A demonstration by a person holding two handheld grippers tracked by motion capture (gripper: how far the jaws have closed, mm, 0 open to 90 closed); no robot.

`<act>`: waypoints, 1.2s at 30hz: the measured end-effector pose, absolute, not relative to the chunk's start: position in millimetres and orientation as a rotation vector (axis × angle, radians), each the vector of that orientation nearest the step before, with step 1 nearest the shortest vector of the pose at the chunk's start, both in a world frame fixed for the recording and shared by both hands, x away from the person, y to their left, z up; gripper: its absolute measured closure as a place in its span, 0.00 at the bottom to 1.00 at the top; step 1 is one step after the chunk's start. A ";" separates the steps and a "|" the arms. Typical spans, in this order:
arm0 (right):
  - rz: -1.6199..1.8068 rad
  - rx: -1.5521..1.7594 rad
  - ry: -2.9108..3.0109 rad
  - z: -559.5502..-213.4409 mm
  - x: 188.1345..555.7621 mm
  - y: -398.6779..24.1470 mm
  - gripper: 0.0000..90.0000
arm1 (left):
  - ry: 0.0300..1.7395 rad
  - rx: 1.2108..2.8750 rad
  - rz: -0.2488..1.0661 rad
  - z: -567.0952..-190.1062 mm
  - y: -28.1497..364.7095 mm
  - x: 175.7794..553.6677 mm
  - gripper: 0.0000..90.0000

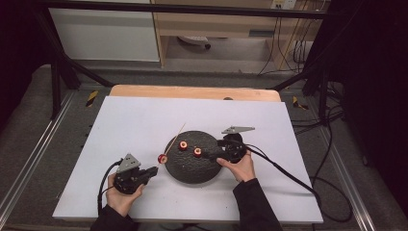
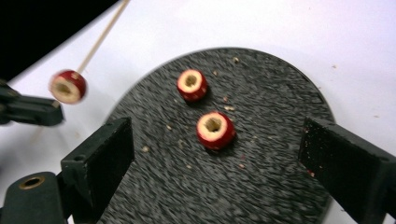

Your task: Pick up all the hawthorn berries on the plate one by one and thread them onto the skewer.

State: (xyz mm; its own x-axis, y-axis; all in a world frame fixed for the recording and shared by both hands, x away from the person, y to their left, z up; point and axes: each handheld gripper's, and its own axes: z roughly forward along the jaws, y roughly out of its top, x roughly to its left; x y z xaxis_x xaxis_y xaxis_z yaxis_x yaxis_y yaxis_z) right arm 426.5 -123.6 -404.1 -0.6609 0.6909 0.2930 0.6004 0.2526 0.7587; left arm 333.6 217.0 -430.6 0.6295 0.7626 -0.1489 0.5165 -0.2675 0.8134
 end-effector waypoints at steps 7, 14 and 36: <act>1.207 1.176 2.550 -394.1 439.3 -112.4 0.14 | 1.004 1.963 0.345 -431.5 223.4 330.7 0.99; 1.025 1.112 2.633 -387.8 450.7 -95.2 0.20 | 1.003 1.965 0.338 -432.7 227.8 330.2 0.99; 0.698 1.102 2.849 -401.2 485.4 -53.2 0.52 | 1.008 1.975 0.337 -435.5 227.8 331.0 0.99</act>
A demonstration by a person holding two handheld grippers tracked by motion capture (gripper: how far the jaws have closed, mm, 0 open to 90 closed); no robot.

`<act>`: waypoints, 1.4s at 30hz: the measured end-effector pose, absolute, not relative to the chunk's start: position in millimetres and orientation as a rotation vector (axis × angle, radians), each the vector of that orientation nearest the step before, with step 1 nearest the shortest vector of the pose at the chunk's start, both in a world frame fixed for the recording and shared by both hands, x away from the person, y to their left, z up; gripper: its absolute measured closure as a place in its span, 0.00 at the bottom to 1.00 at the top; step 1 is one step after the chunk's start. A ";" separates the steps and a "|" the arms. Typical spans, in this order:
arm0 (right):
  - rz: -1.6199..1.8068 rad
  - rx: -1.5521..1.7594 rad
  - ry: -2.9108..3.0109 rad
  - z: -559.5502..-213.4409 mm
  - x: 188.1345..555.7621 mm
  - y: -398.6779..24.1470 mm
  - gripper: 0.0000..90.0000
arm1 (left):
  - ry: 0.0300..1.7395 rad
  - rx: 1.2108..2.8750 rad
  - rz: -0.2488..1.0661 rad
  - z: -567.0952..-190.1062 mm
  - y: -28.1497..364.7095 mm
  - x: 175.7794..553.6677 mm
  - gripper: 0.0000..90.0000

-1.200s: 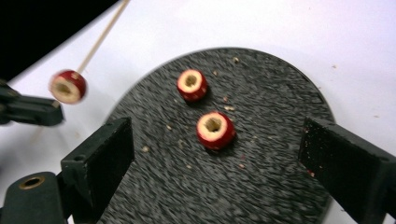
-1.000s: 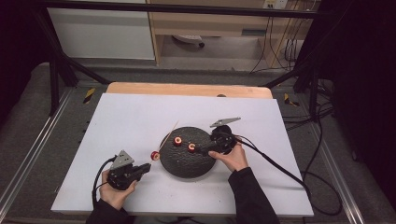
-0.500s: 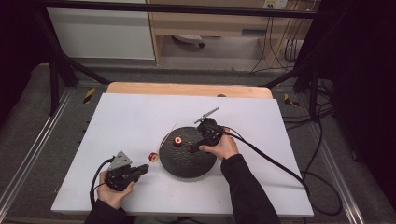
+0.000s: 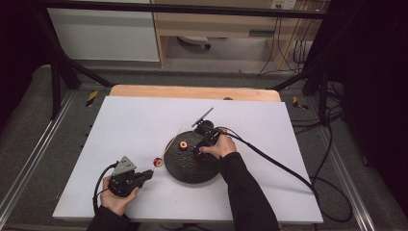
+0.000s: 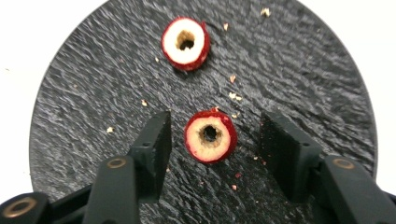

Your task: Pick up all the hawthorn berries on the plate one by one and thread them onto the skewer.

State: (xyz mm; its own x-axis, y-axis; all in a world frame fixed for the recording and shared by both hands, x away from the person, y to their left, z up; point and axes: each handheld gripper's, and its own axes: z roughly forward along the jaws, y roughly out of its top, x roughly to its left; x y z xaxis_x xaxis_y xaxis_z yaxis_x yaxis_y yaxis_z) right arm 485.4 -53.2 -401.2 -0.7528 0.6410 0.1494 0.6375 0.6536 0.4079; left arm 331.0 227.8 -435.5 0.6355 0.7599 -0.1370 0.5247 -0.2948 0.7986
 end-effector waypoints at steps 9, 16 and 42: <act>0.689 1.126 2.889 -408.5 489.7 -51.6 0.62 | 1.009 1.977 0.335 -435.8 227.6 331.0 0.99; 0.674 1.141 2.909 -410.0 490.7 -51.4 0.66 | 1.008 1.980 0.334 -435.8 227.3 331.1 0.99; 0.784 1.171 2.886 -390.6 479.6 -58.1 0.67 | 0.998 1.971 0.341 -434.4 226.3 329.1 0.99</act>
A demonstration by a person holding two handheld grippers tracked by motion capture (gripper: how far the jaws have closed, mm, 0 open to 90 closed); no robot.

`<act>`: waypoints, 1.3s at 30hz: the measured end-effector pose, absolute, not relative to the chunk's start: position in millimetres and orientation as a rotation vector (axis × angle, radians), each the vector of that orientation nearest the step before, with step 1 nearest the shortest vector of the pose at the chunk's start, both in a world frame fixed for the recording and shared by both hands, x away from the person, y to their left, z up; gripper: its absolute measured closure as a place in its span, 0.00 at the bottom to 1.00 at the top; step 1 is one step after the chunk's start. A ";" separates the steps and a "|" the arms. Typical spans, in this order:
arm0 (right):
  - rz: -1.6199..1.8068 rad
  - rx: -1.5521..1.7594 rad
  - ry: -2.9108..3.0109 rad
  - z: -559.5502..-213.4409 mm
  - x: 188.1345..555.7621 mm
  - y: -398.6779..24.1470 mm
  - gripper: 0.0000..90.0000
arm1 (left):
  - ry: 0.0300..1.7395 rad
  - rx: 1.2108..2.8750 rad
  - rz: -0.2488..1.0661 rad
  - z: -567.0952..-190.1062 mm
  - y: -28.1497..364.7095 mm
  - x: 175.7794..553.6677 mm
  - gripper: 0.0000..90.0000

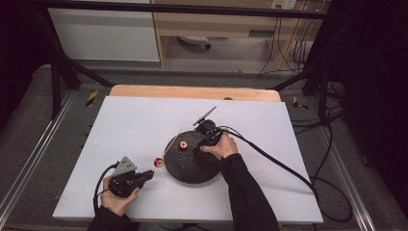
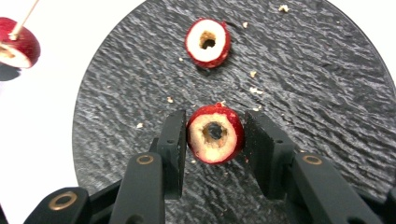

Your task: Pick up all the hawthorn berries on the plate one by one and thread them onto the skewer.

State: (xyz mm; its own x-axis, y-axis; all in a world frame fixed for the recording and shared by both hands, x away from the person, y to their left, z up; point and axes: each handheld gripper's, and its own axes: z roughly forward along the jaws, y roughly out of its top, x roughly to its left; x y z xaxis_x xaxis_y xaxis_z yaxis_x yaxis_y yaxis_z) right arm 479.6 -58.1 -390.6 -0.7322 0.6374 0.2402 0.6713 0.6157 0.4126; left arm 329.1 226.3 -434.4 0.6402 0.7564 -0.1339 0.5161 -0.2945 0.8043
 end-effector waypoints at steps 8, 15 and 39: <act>-0.919 -1.152 -2.707 -378.7 470.2 -67.6 0.67 | 0.997 1.967 0.342 -433.8 225.1 328.1 0.99; -1.175 -1.179 -2.594 -374.1 457.6 -79.9 0.67 | 1.002 1.949 0.336 -433.2 223.8 326.8 0.99; -1.853 -1.328 -2.093 -398.8 423.5 -98.7 0.68 | 1.001 1.896 0.356 -429.5 213.5 318.8 0.99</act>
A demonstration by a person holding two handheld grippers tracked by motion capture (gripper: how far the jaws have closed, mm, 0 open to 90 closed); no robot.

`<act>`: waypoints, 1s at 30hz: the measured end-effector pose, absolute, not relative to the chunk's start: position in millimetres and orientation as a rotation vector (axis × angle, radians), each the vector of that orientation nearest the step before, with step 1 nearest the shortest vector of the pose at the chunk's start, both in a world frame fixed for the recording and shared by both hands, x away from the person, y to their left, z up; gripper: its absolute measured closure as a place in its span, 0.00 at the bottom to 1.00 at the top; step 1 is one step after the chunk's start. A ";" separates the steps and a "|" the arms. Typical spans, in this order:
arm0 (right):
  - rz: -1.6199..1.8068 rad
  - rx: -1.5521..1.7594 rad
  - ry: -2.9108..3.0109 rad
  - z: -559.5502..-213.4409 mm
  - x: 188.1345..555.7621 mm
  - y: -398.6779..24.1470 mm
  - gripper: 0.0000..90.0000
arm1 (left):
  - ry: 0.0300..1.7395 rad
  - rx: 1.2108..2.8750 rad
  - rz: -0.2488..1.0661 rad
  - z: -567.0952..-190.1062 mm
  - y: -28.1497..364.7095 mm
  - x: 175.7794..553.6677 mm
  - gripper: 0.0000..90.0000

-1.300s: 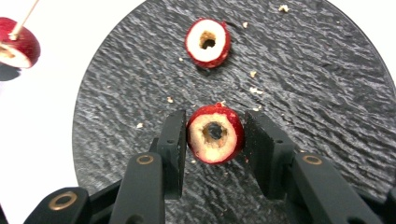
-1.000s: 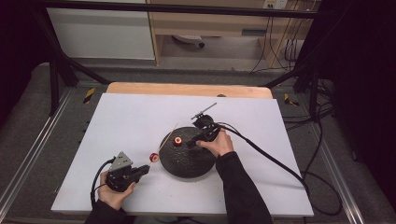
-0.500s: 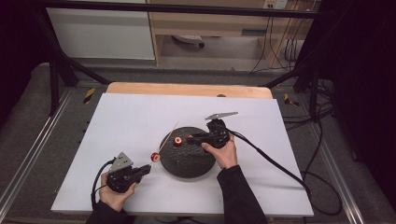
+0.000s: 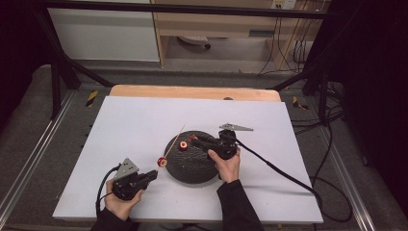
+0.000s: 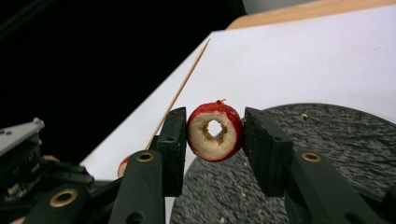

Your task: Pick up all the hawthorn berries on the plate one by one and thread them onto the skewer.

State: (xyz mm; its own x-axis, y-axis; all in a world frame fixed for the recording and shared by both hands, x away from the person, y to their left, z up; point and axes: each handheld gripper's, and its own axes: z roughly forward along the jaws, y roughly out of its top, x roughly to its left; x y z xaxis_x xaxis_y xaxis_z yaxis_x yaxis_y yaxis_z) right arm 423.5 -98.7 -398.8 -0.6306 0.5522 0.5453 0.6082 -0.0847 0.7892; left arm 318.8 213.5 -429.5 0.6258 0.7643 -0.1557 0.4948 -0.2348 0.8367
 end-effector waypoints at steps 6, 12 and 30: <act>-1.970 -1.360 -1.988 -402.7 421.2 -96.0 0.68 | 1.001 1.884 0.361 -428.8 212.4 317.4 0.99; -2.071 -1.376 -1.898 -401.7 421.1 -94.5 0.68 | 0.997 1.886 0.358 -429.0 210.8 316.6 0.99; -2.275 -1.458 -1.631 -391.1 432.3 -99.5 0.68 | 0.978 1.875 0.360 -428.2 205.3 312.9 0.99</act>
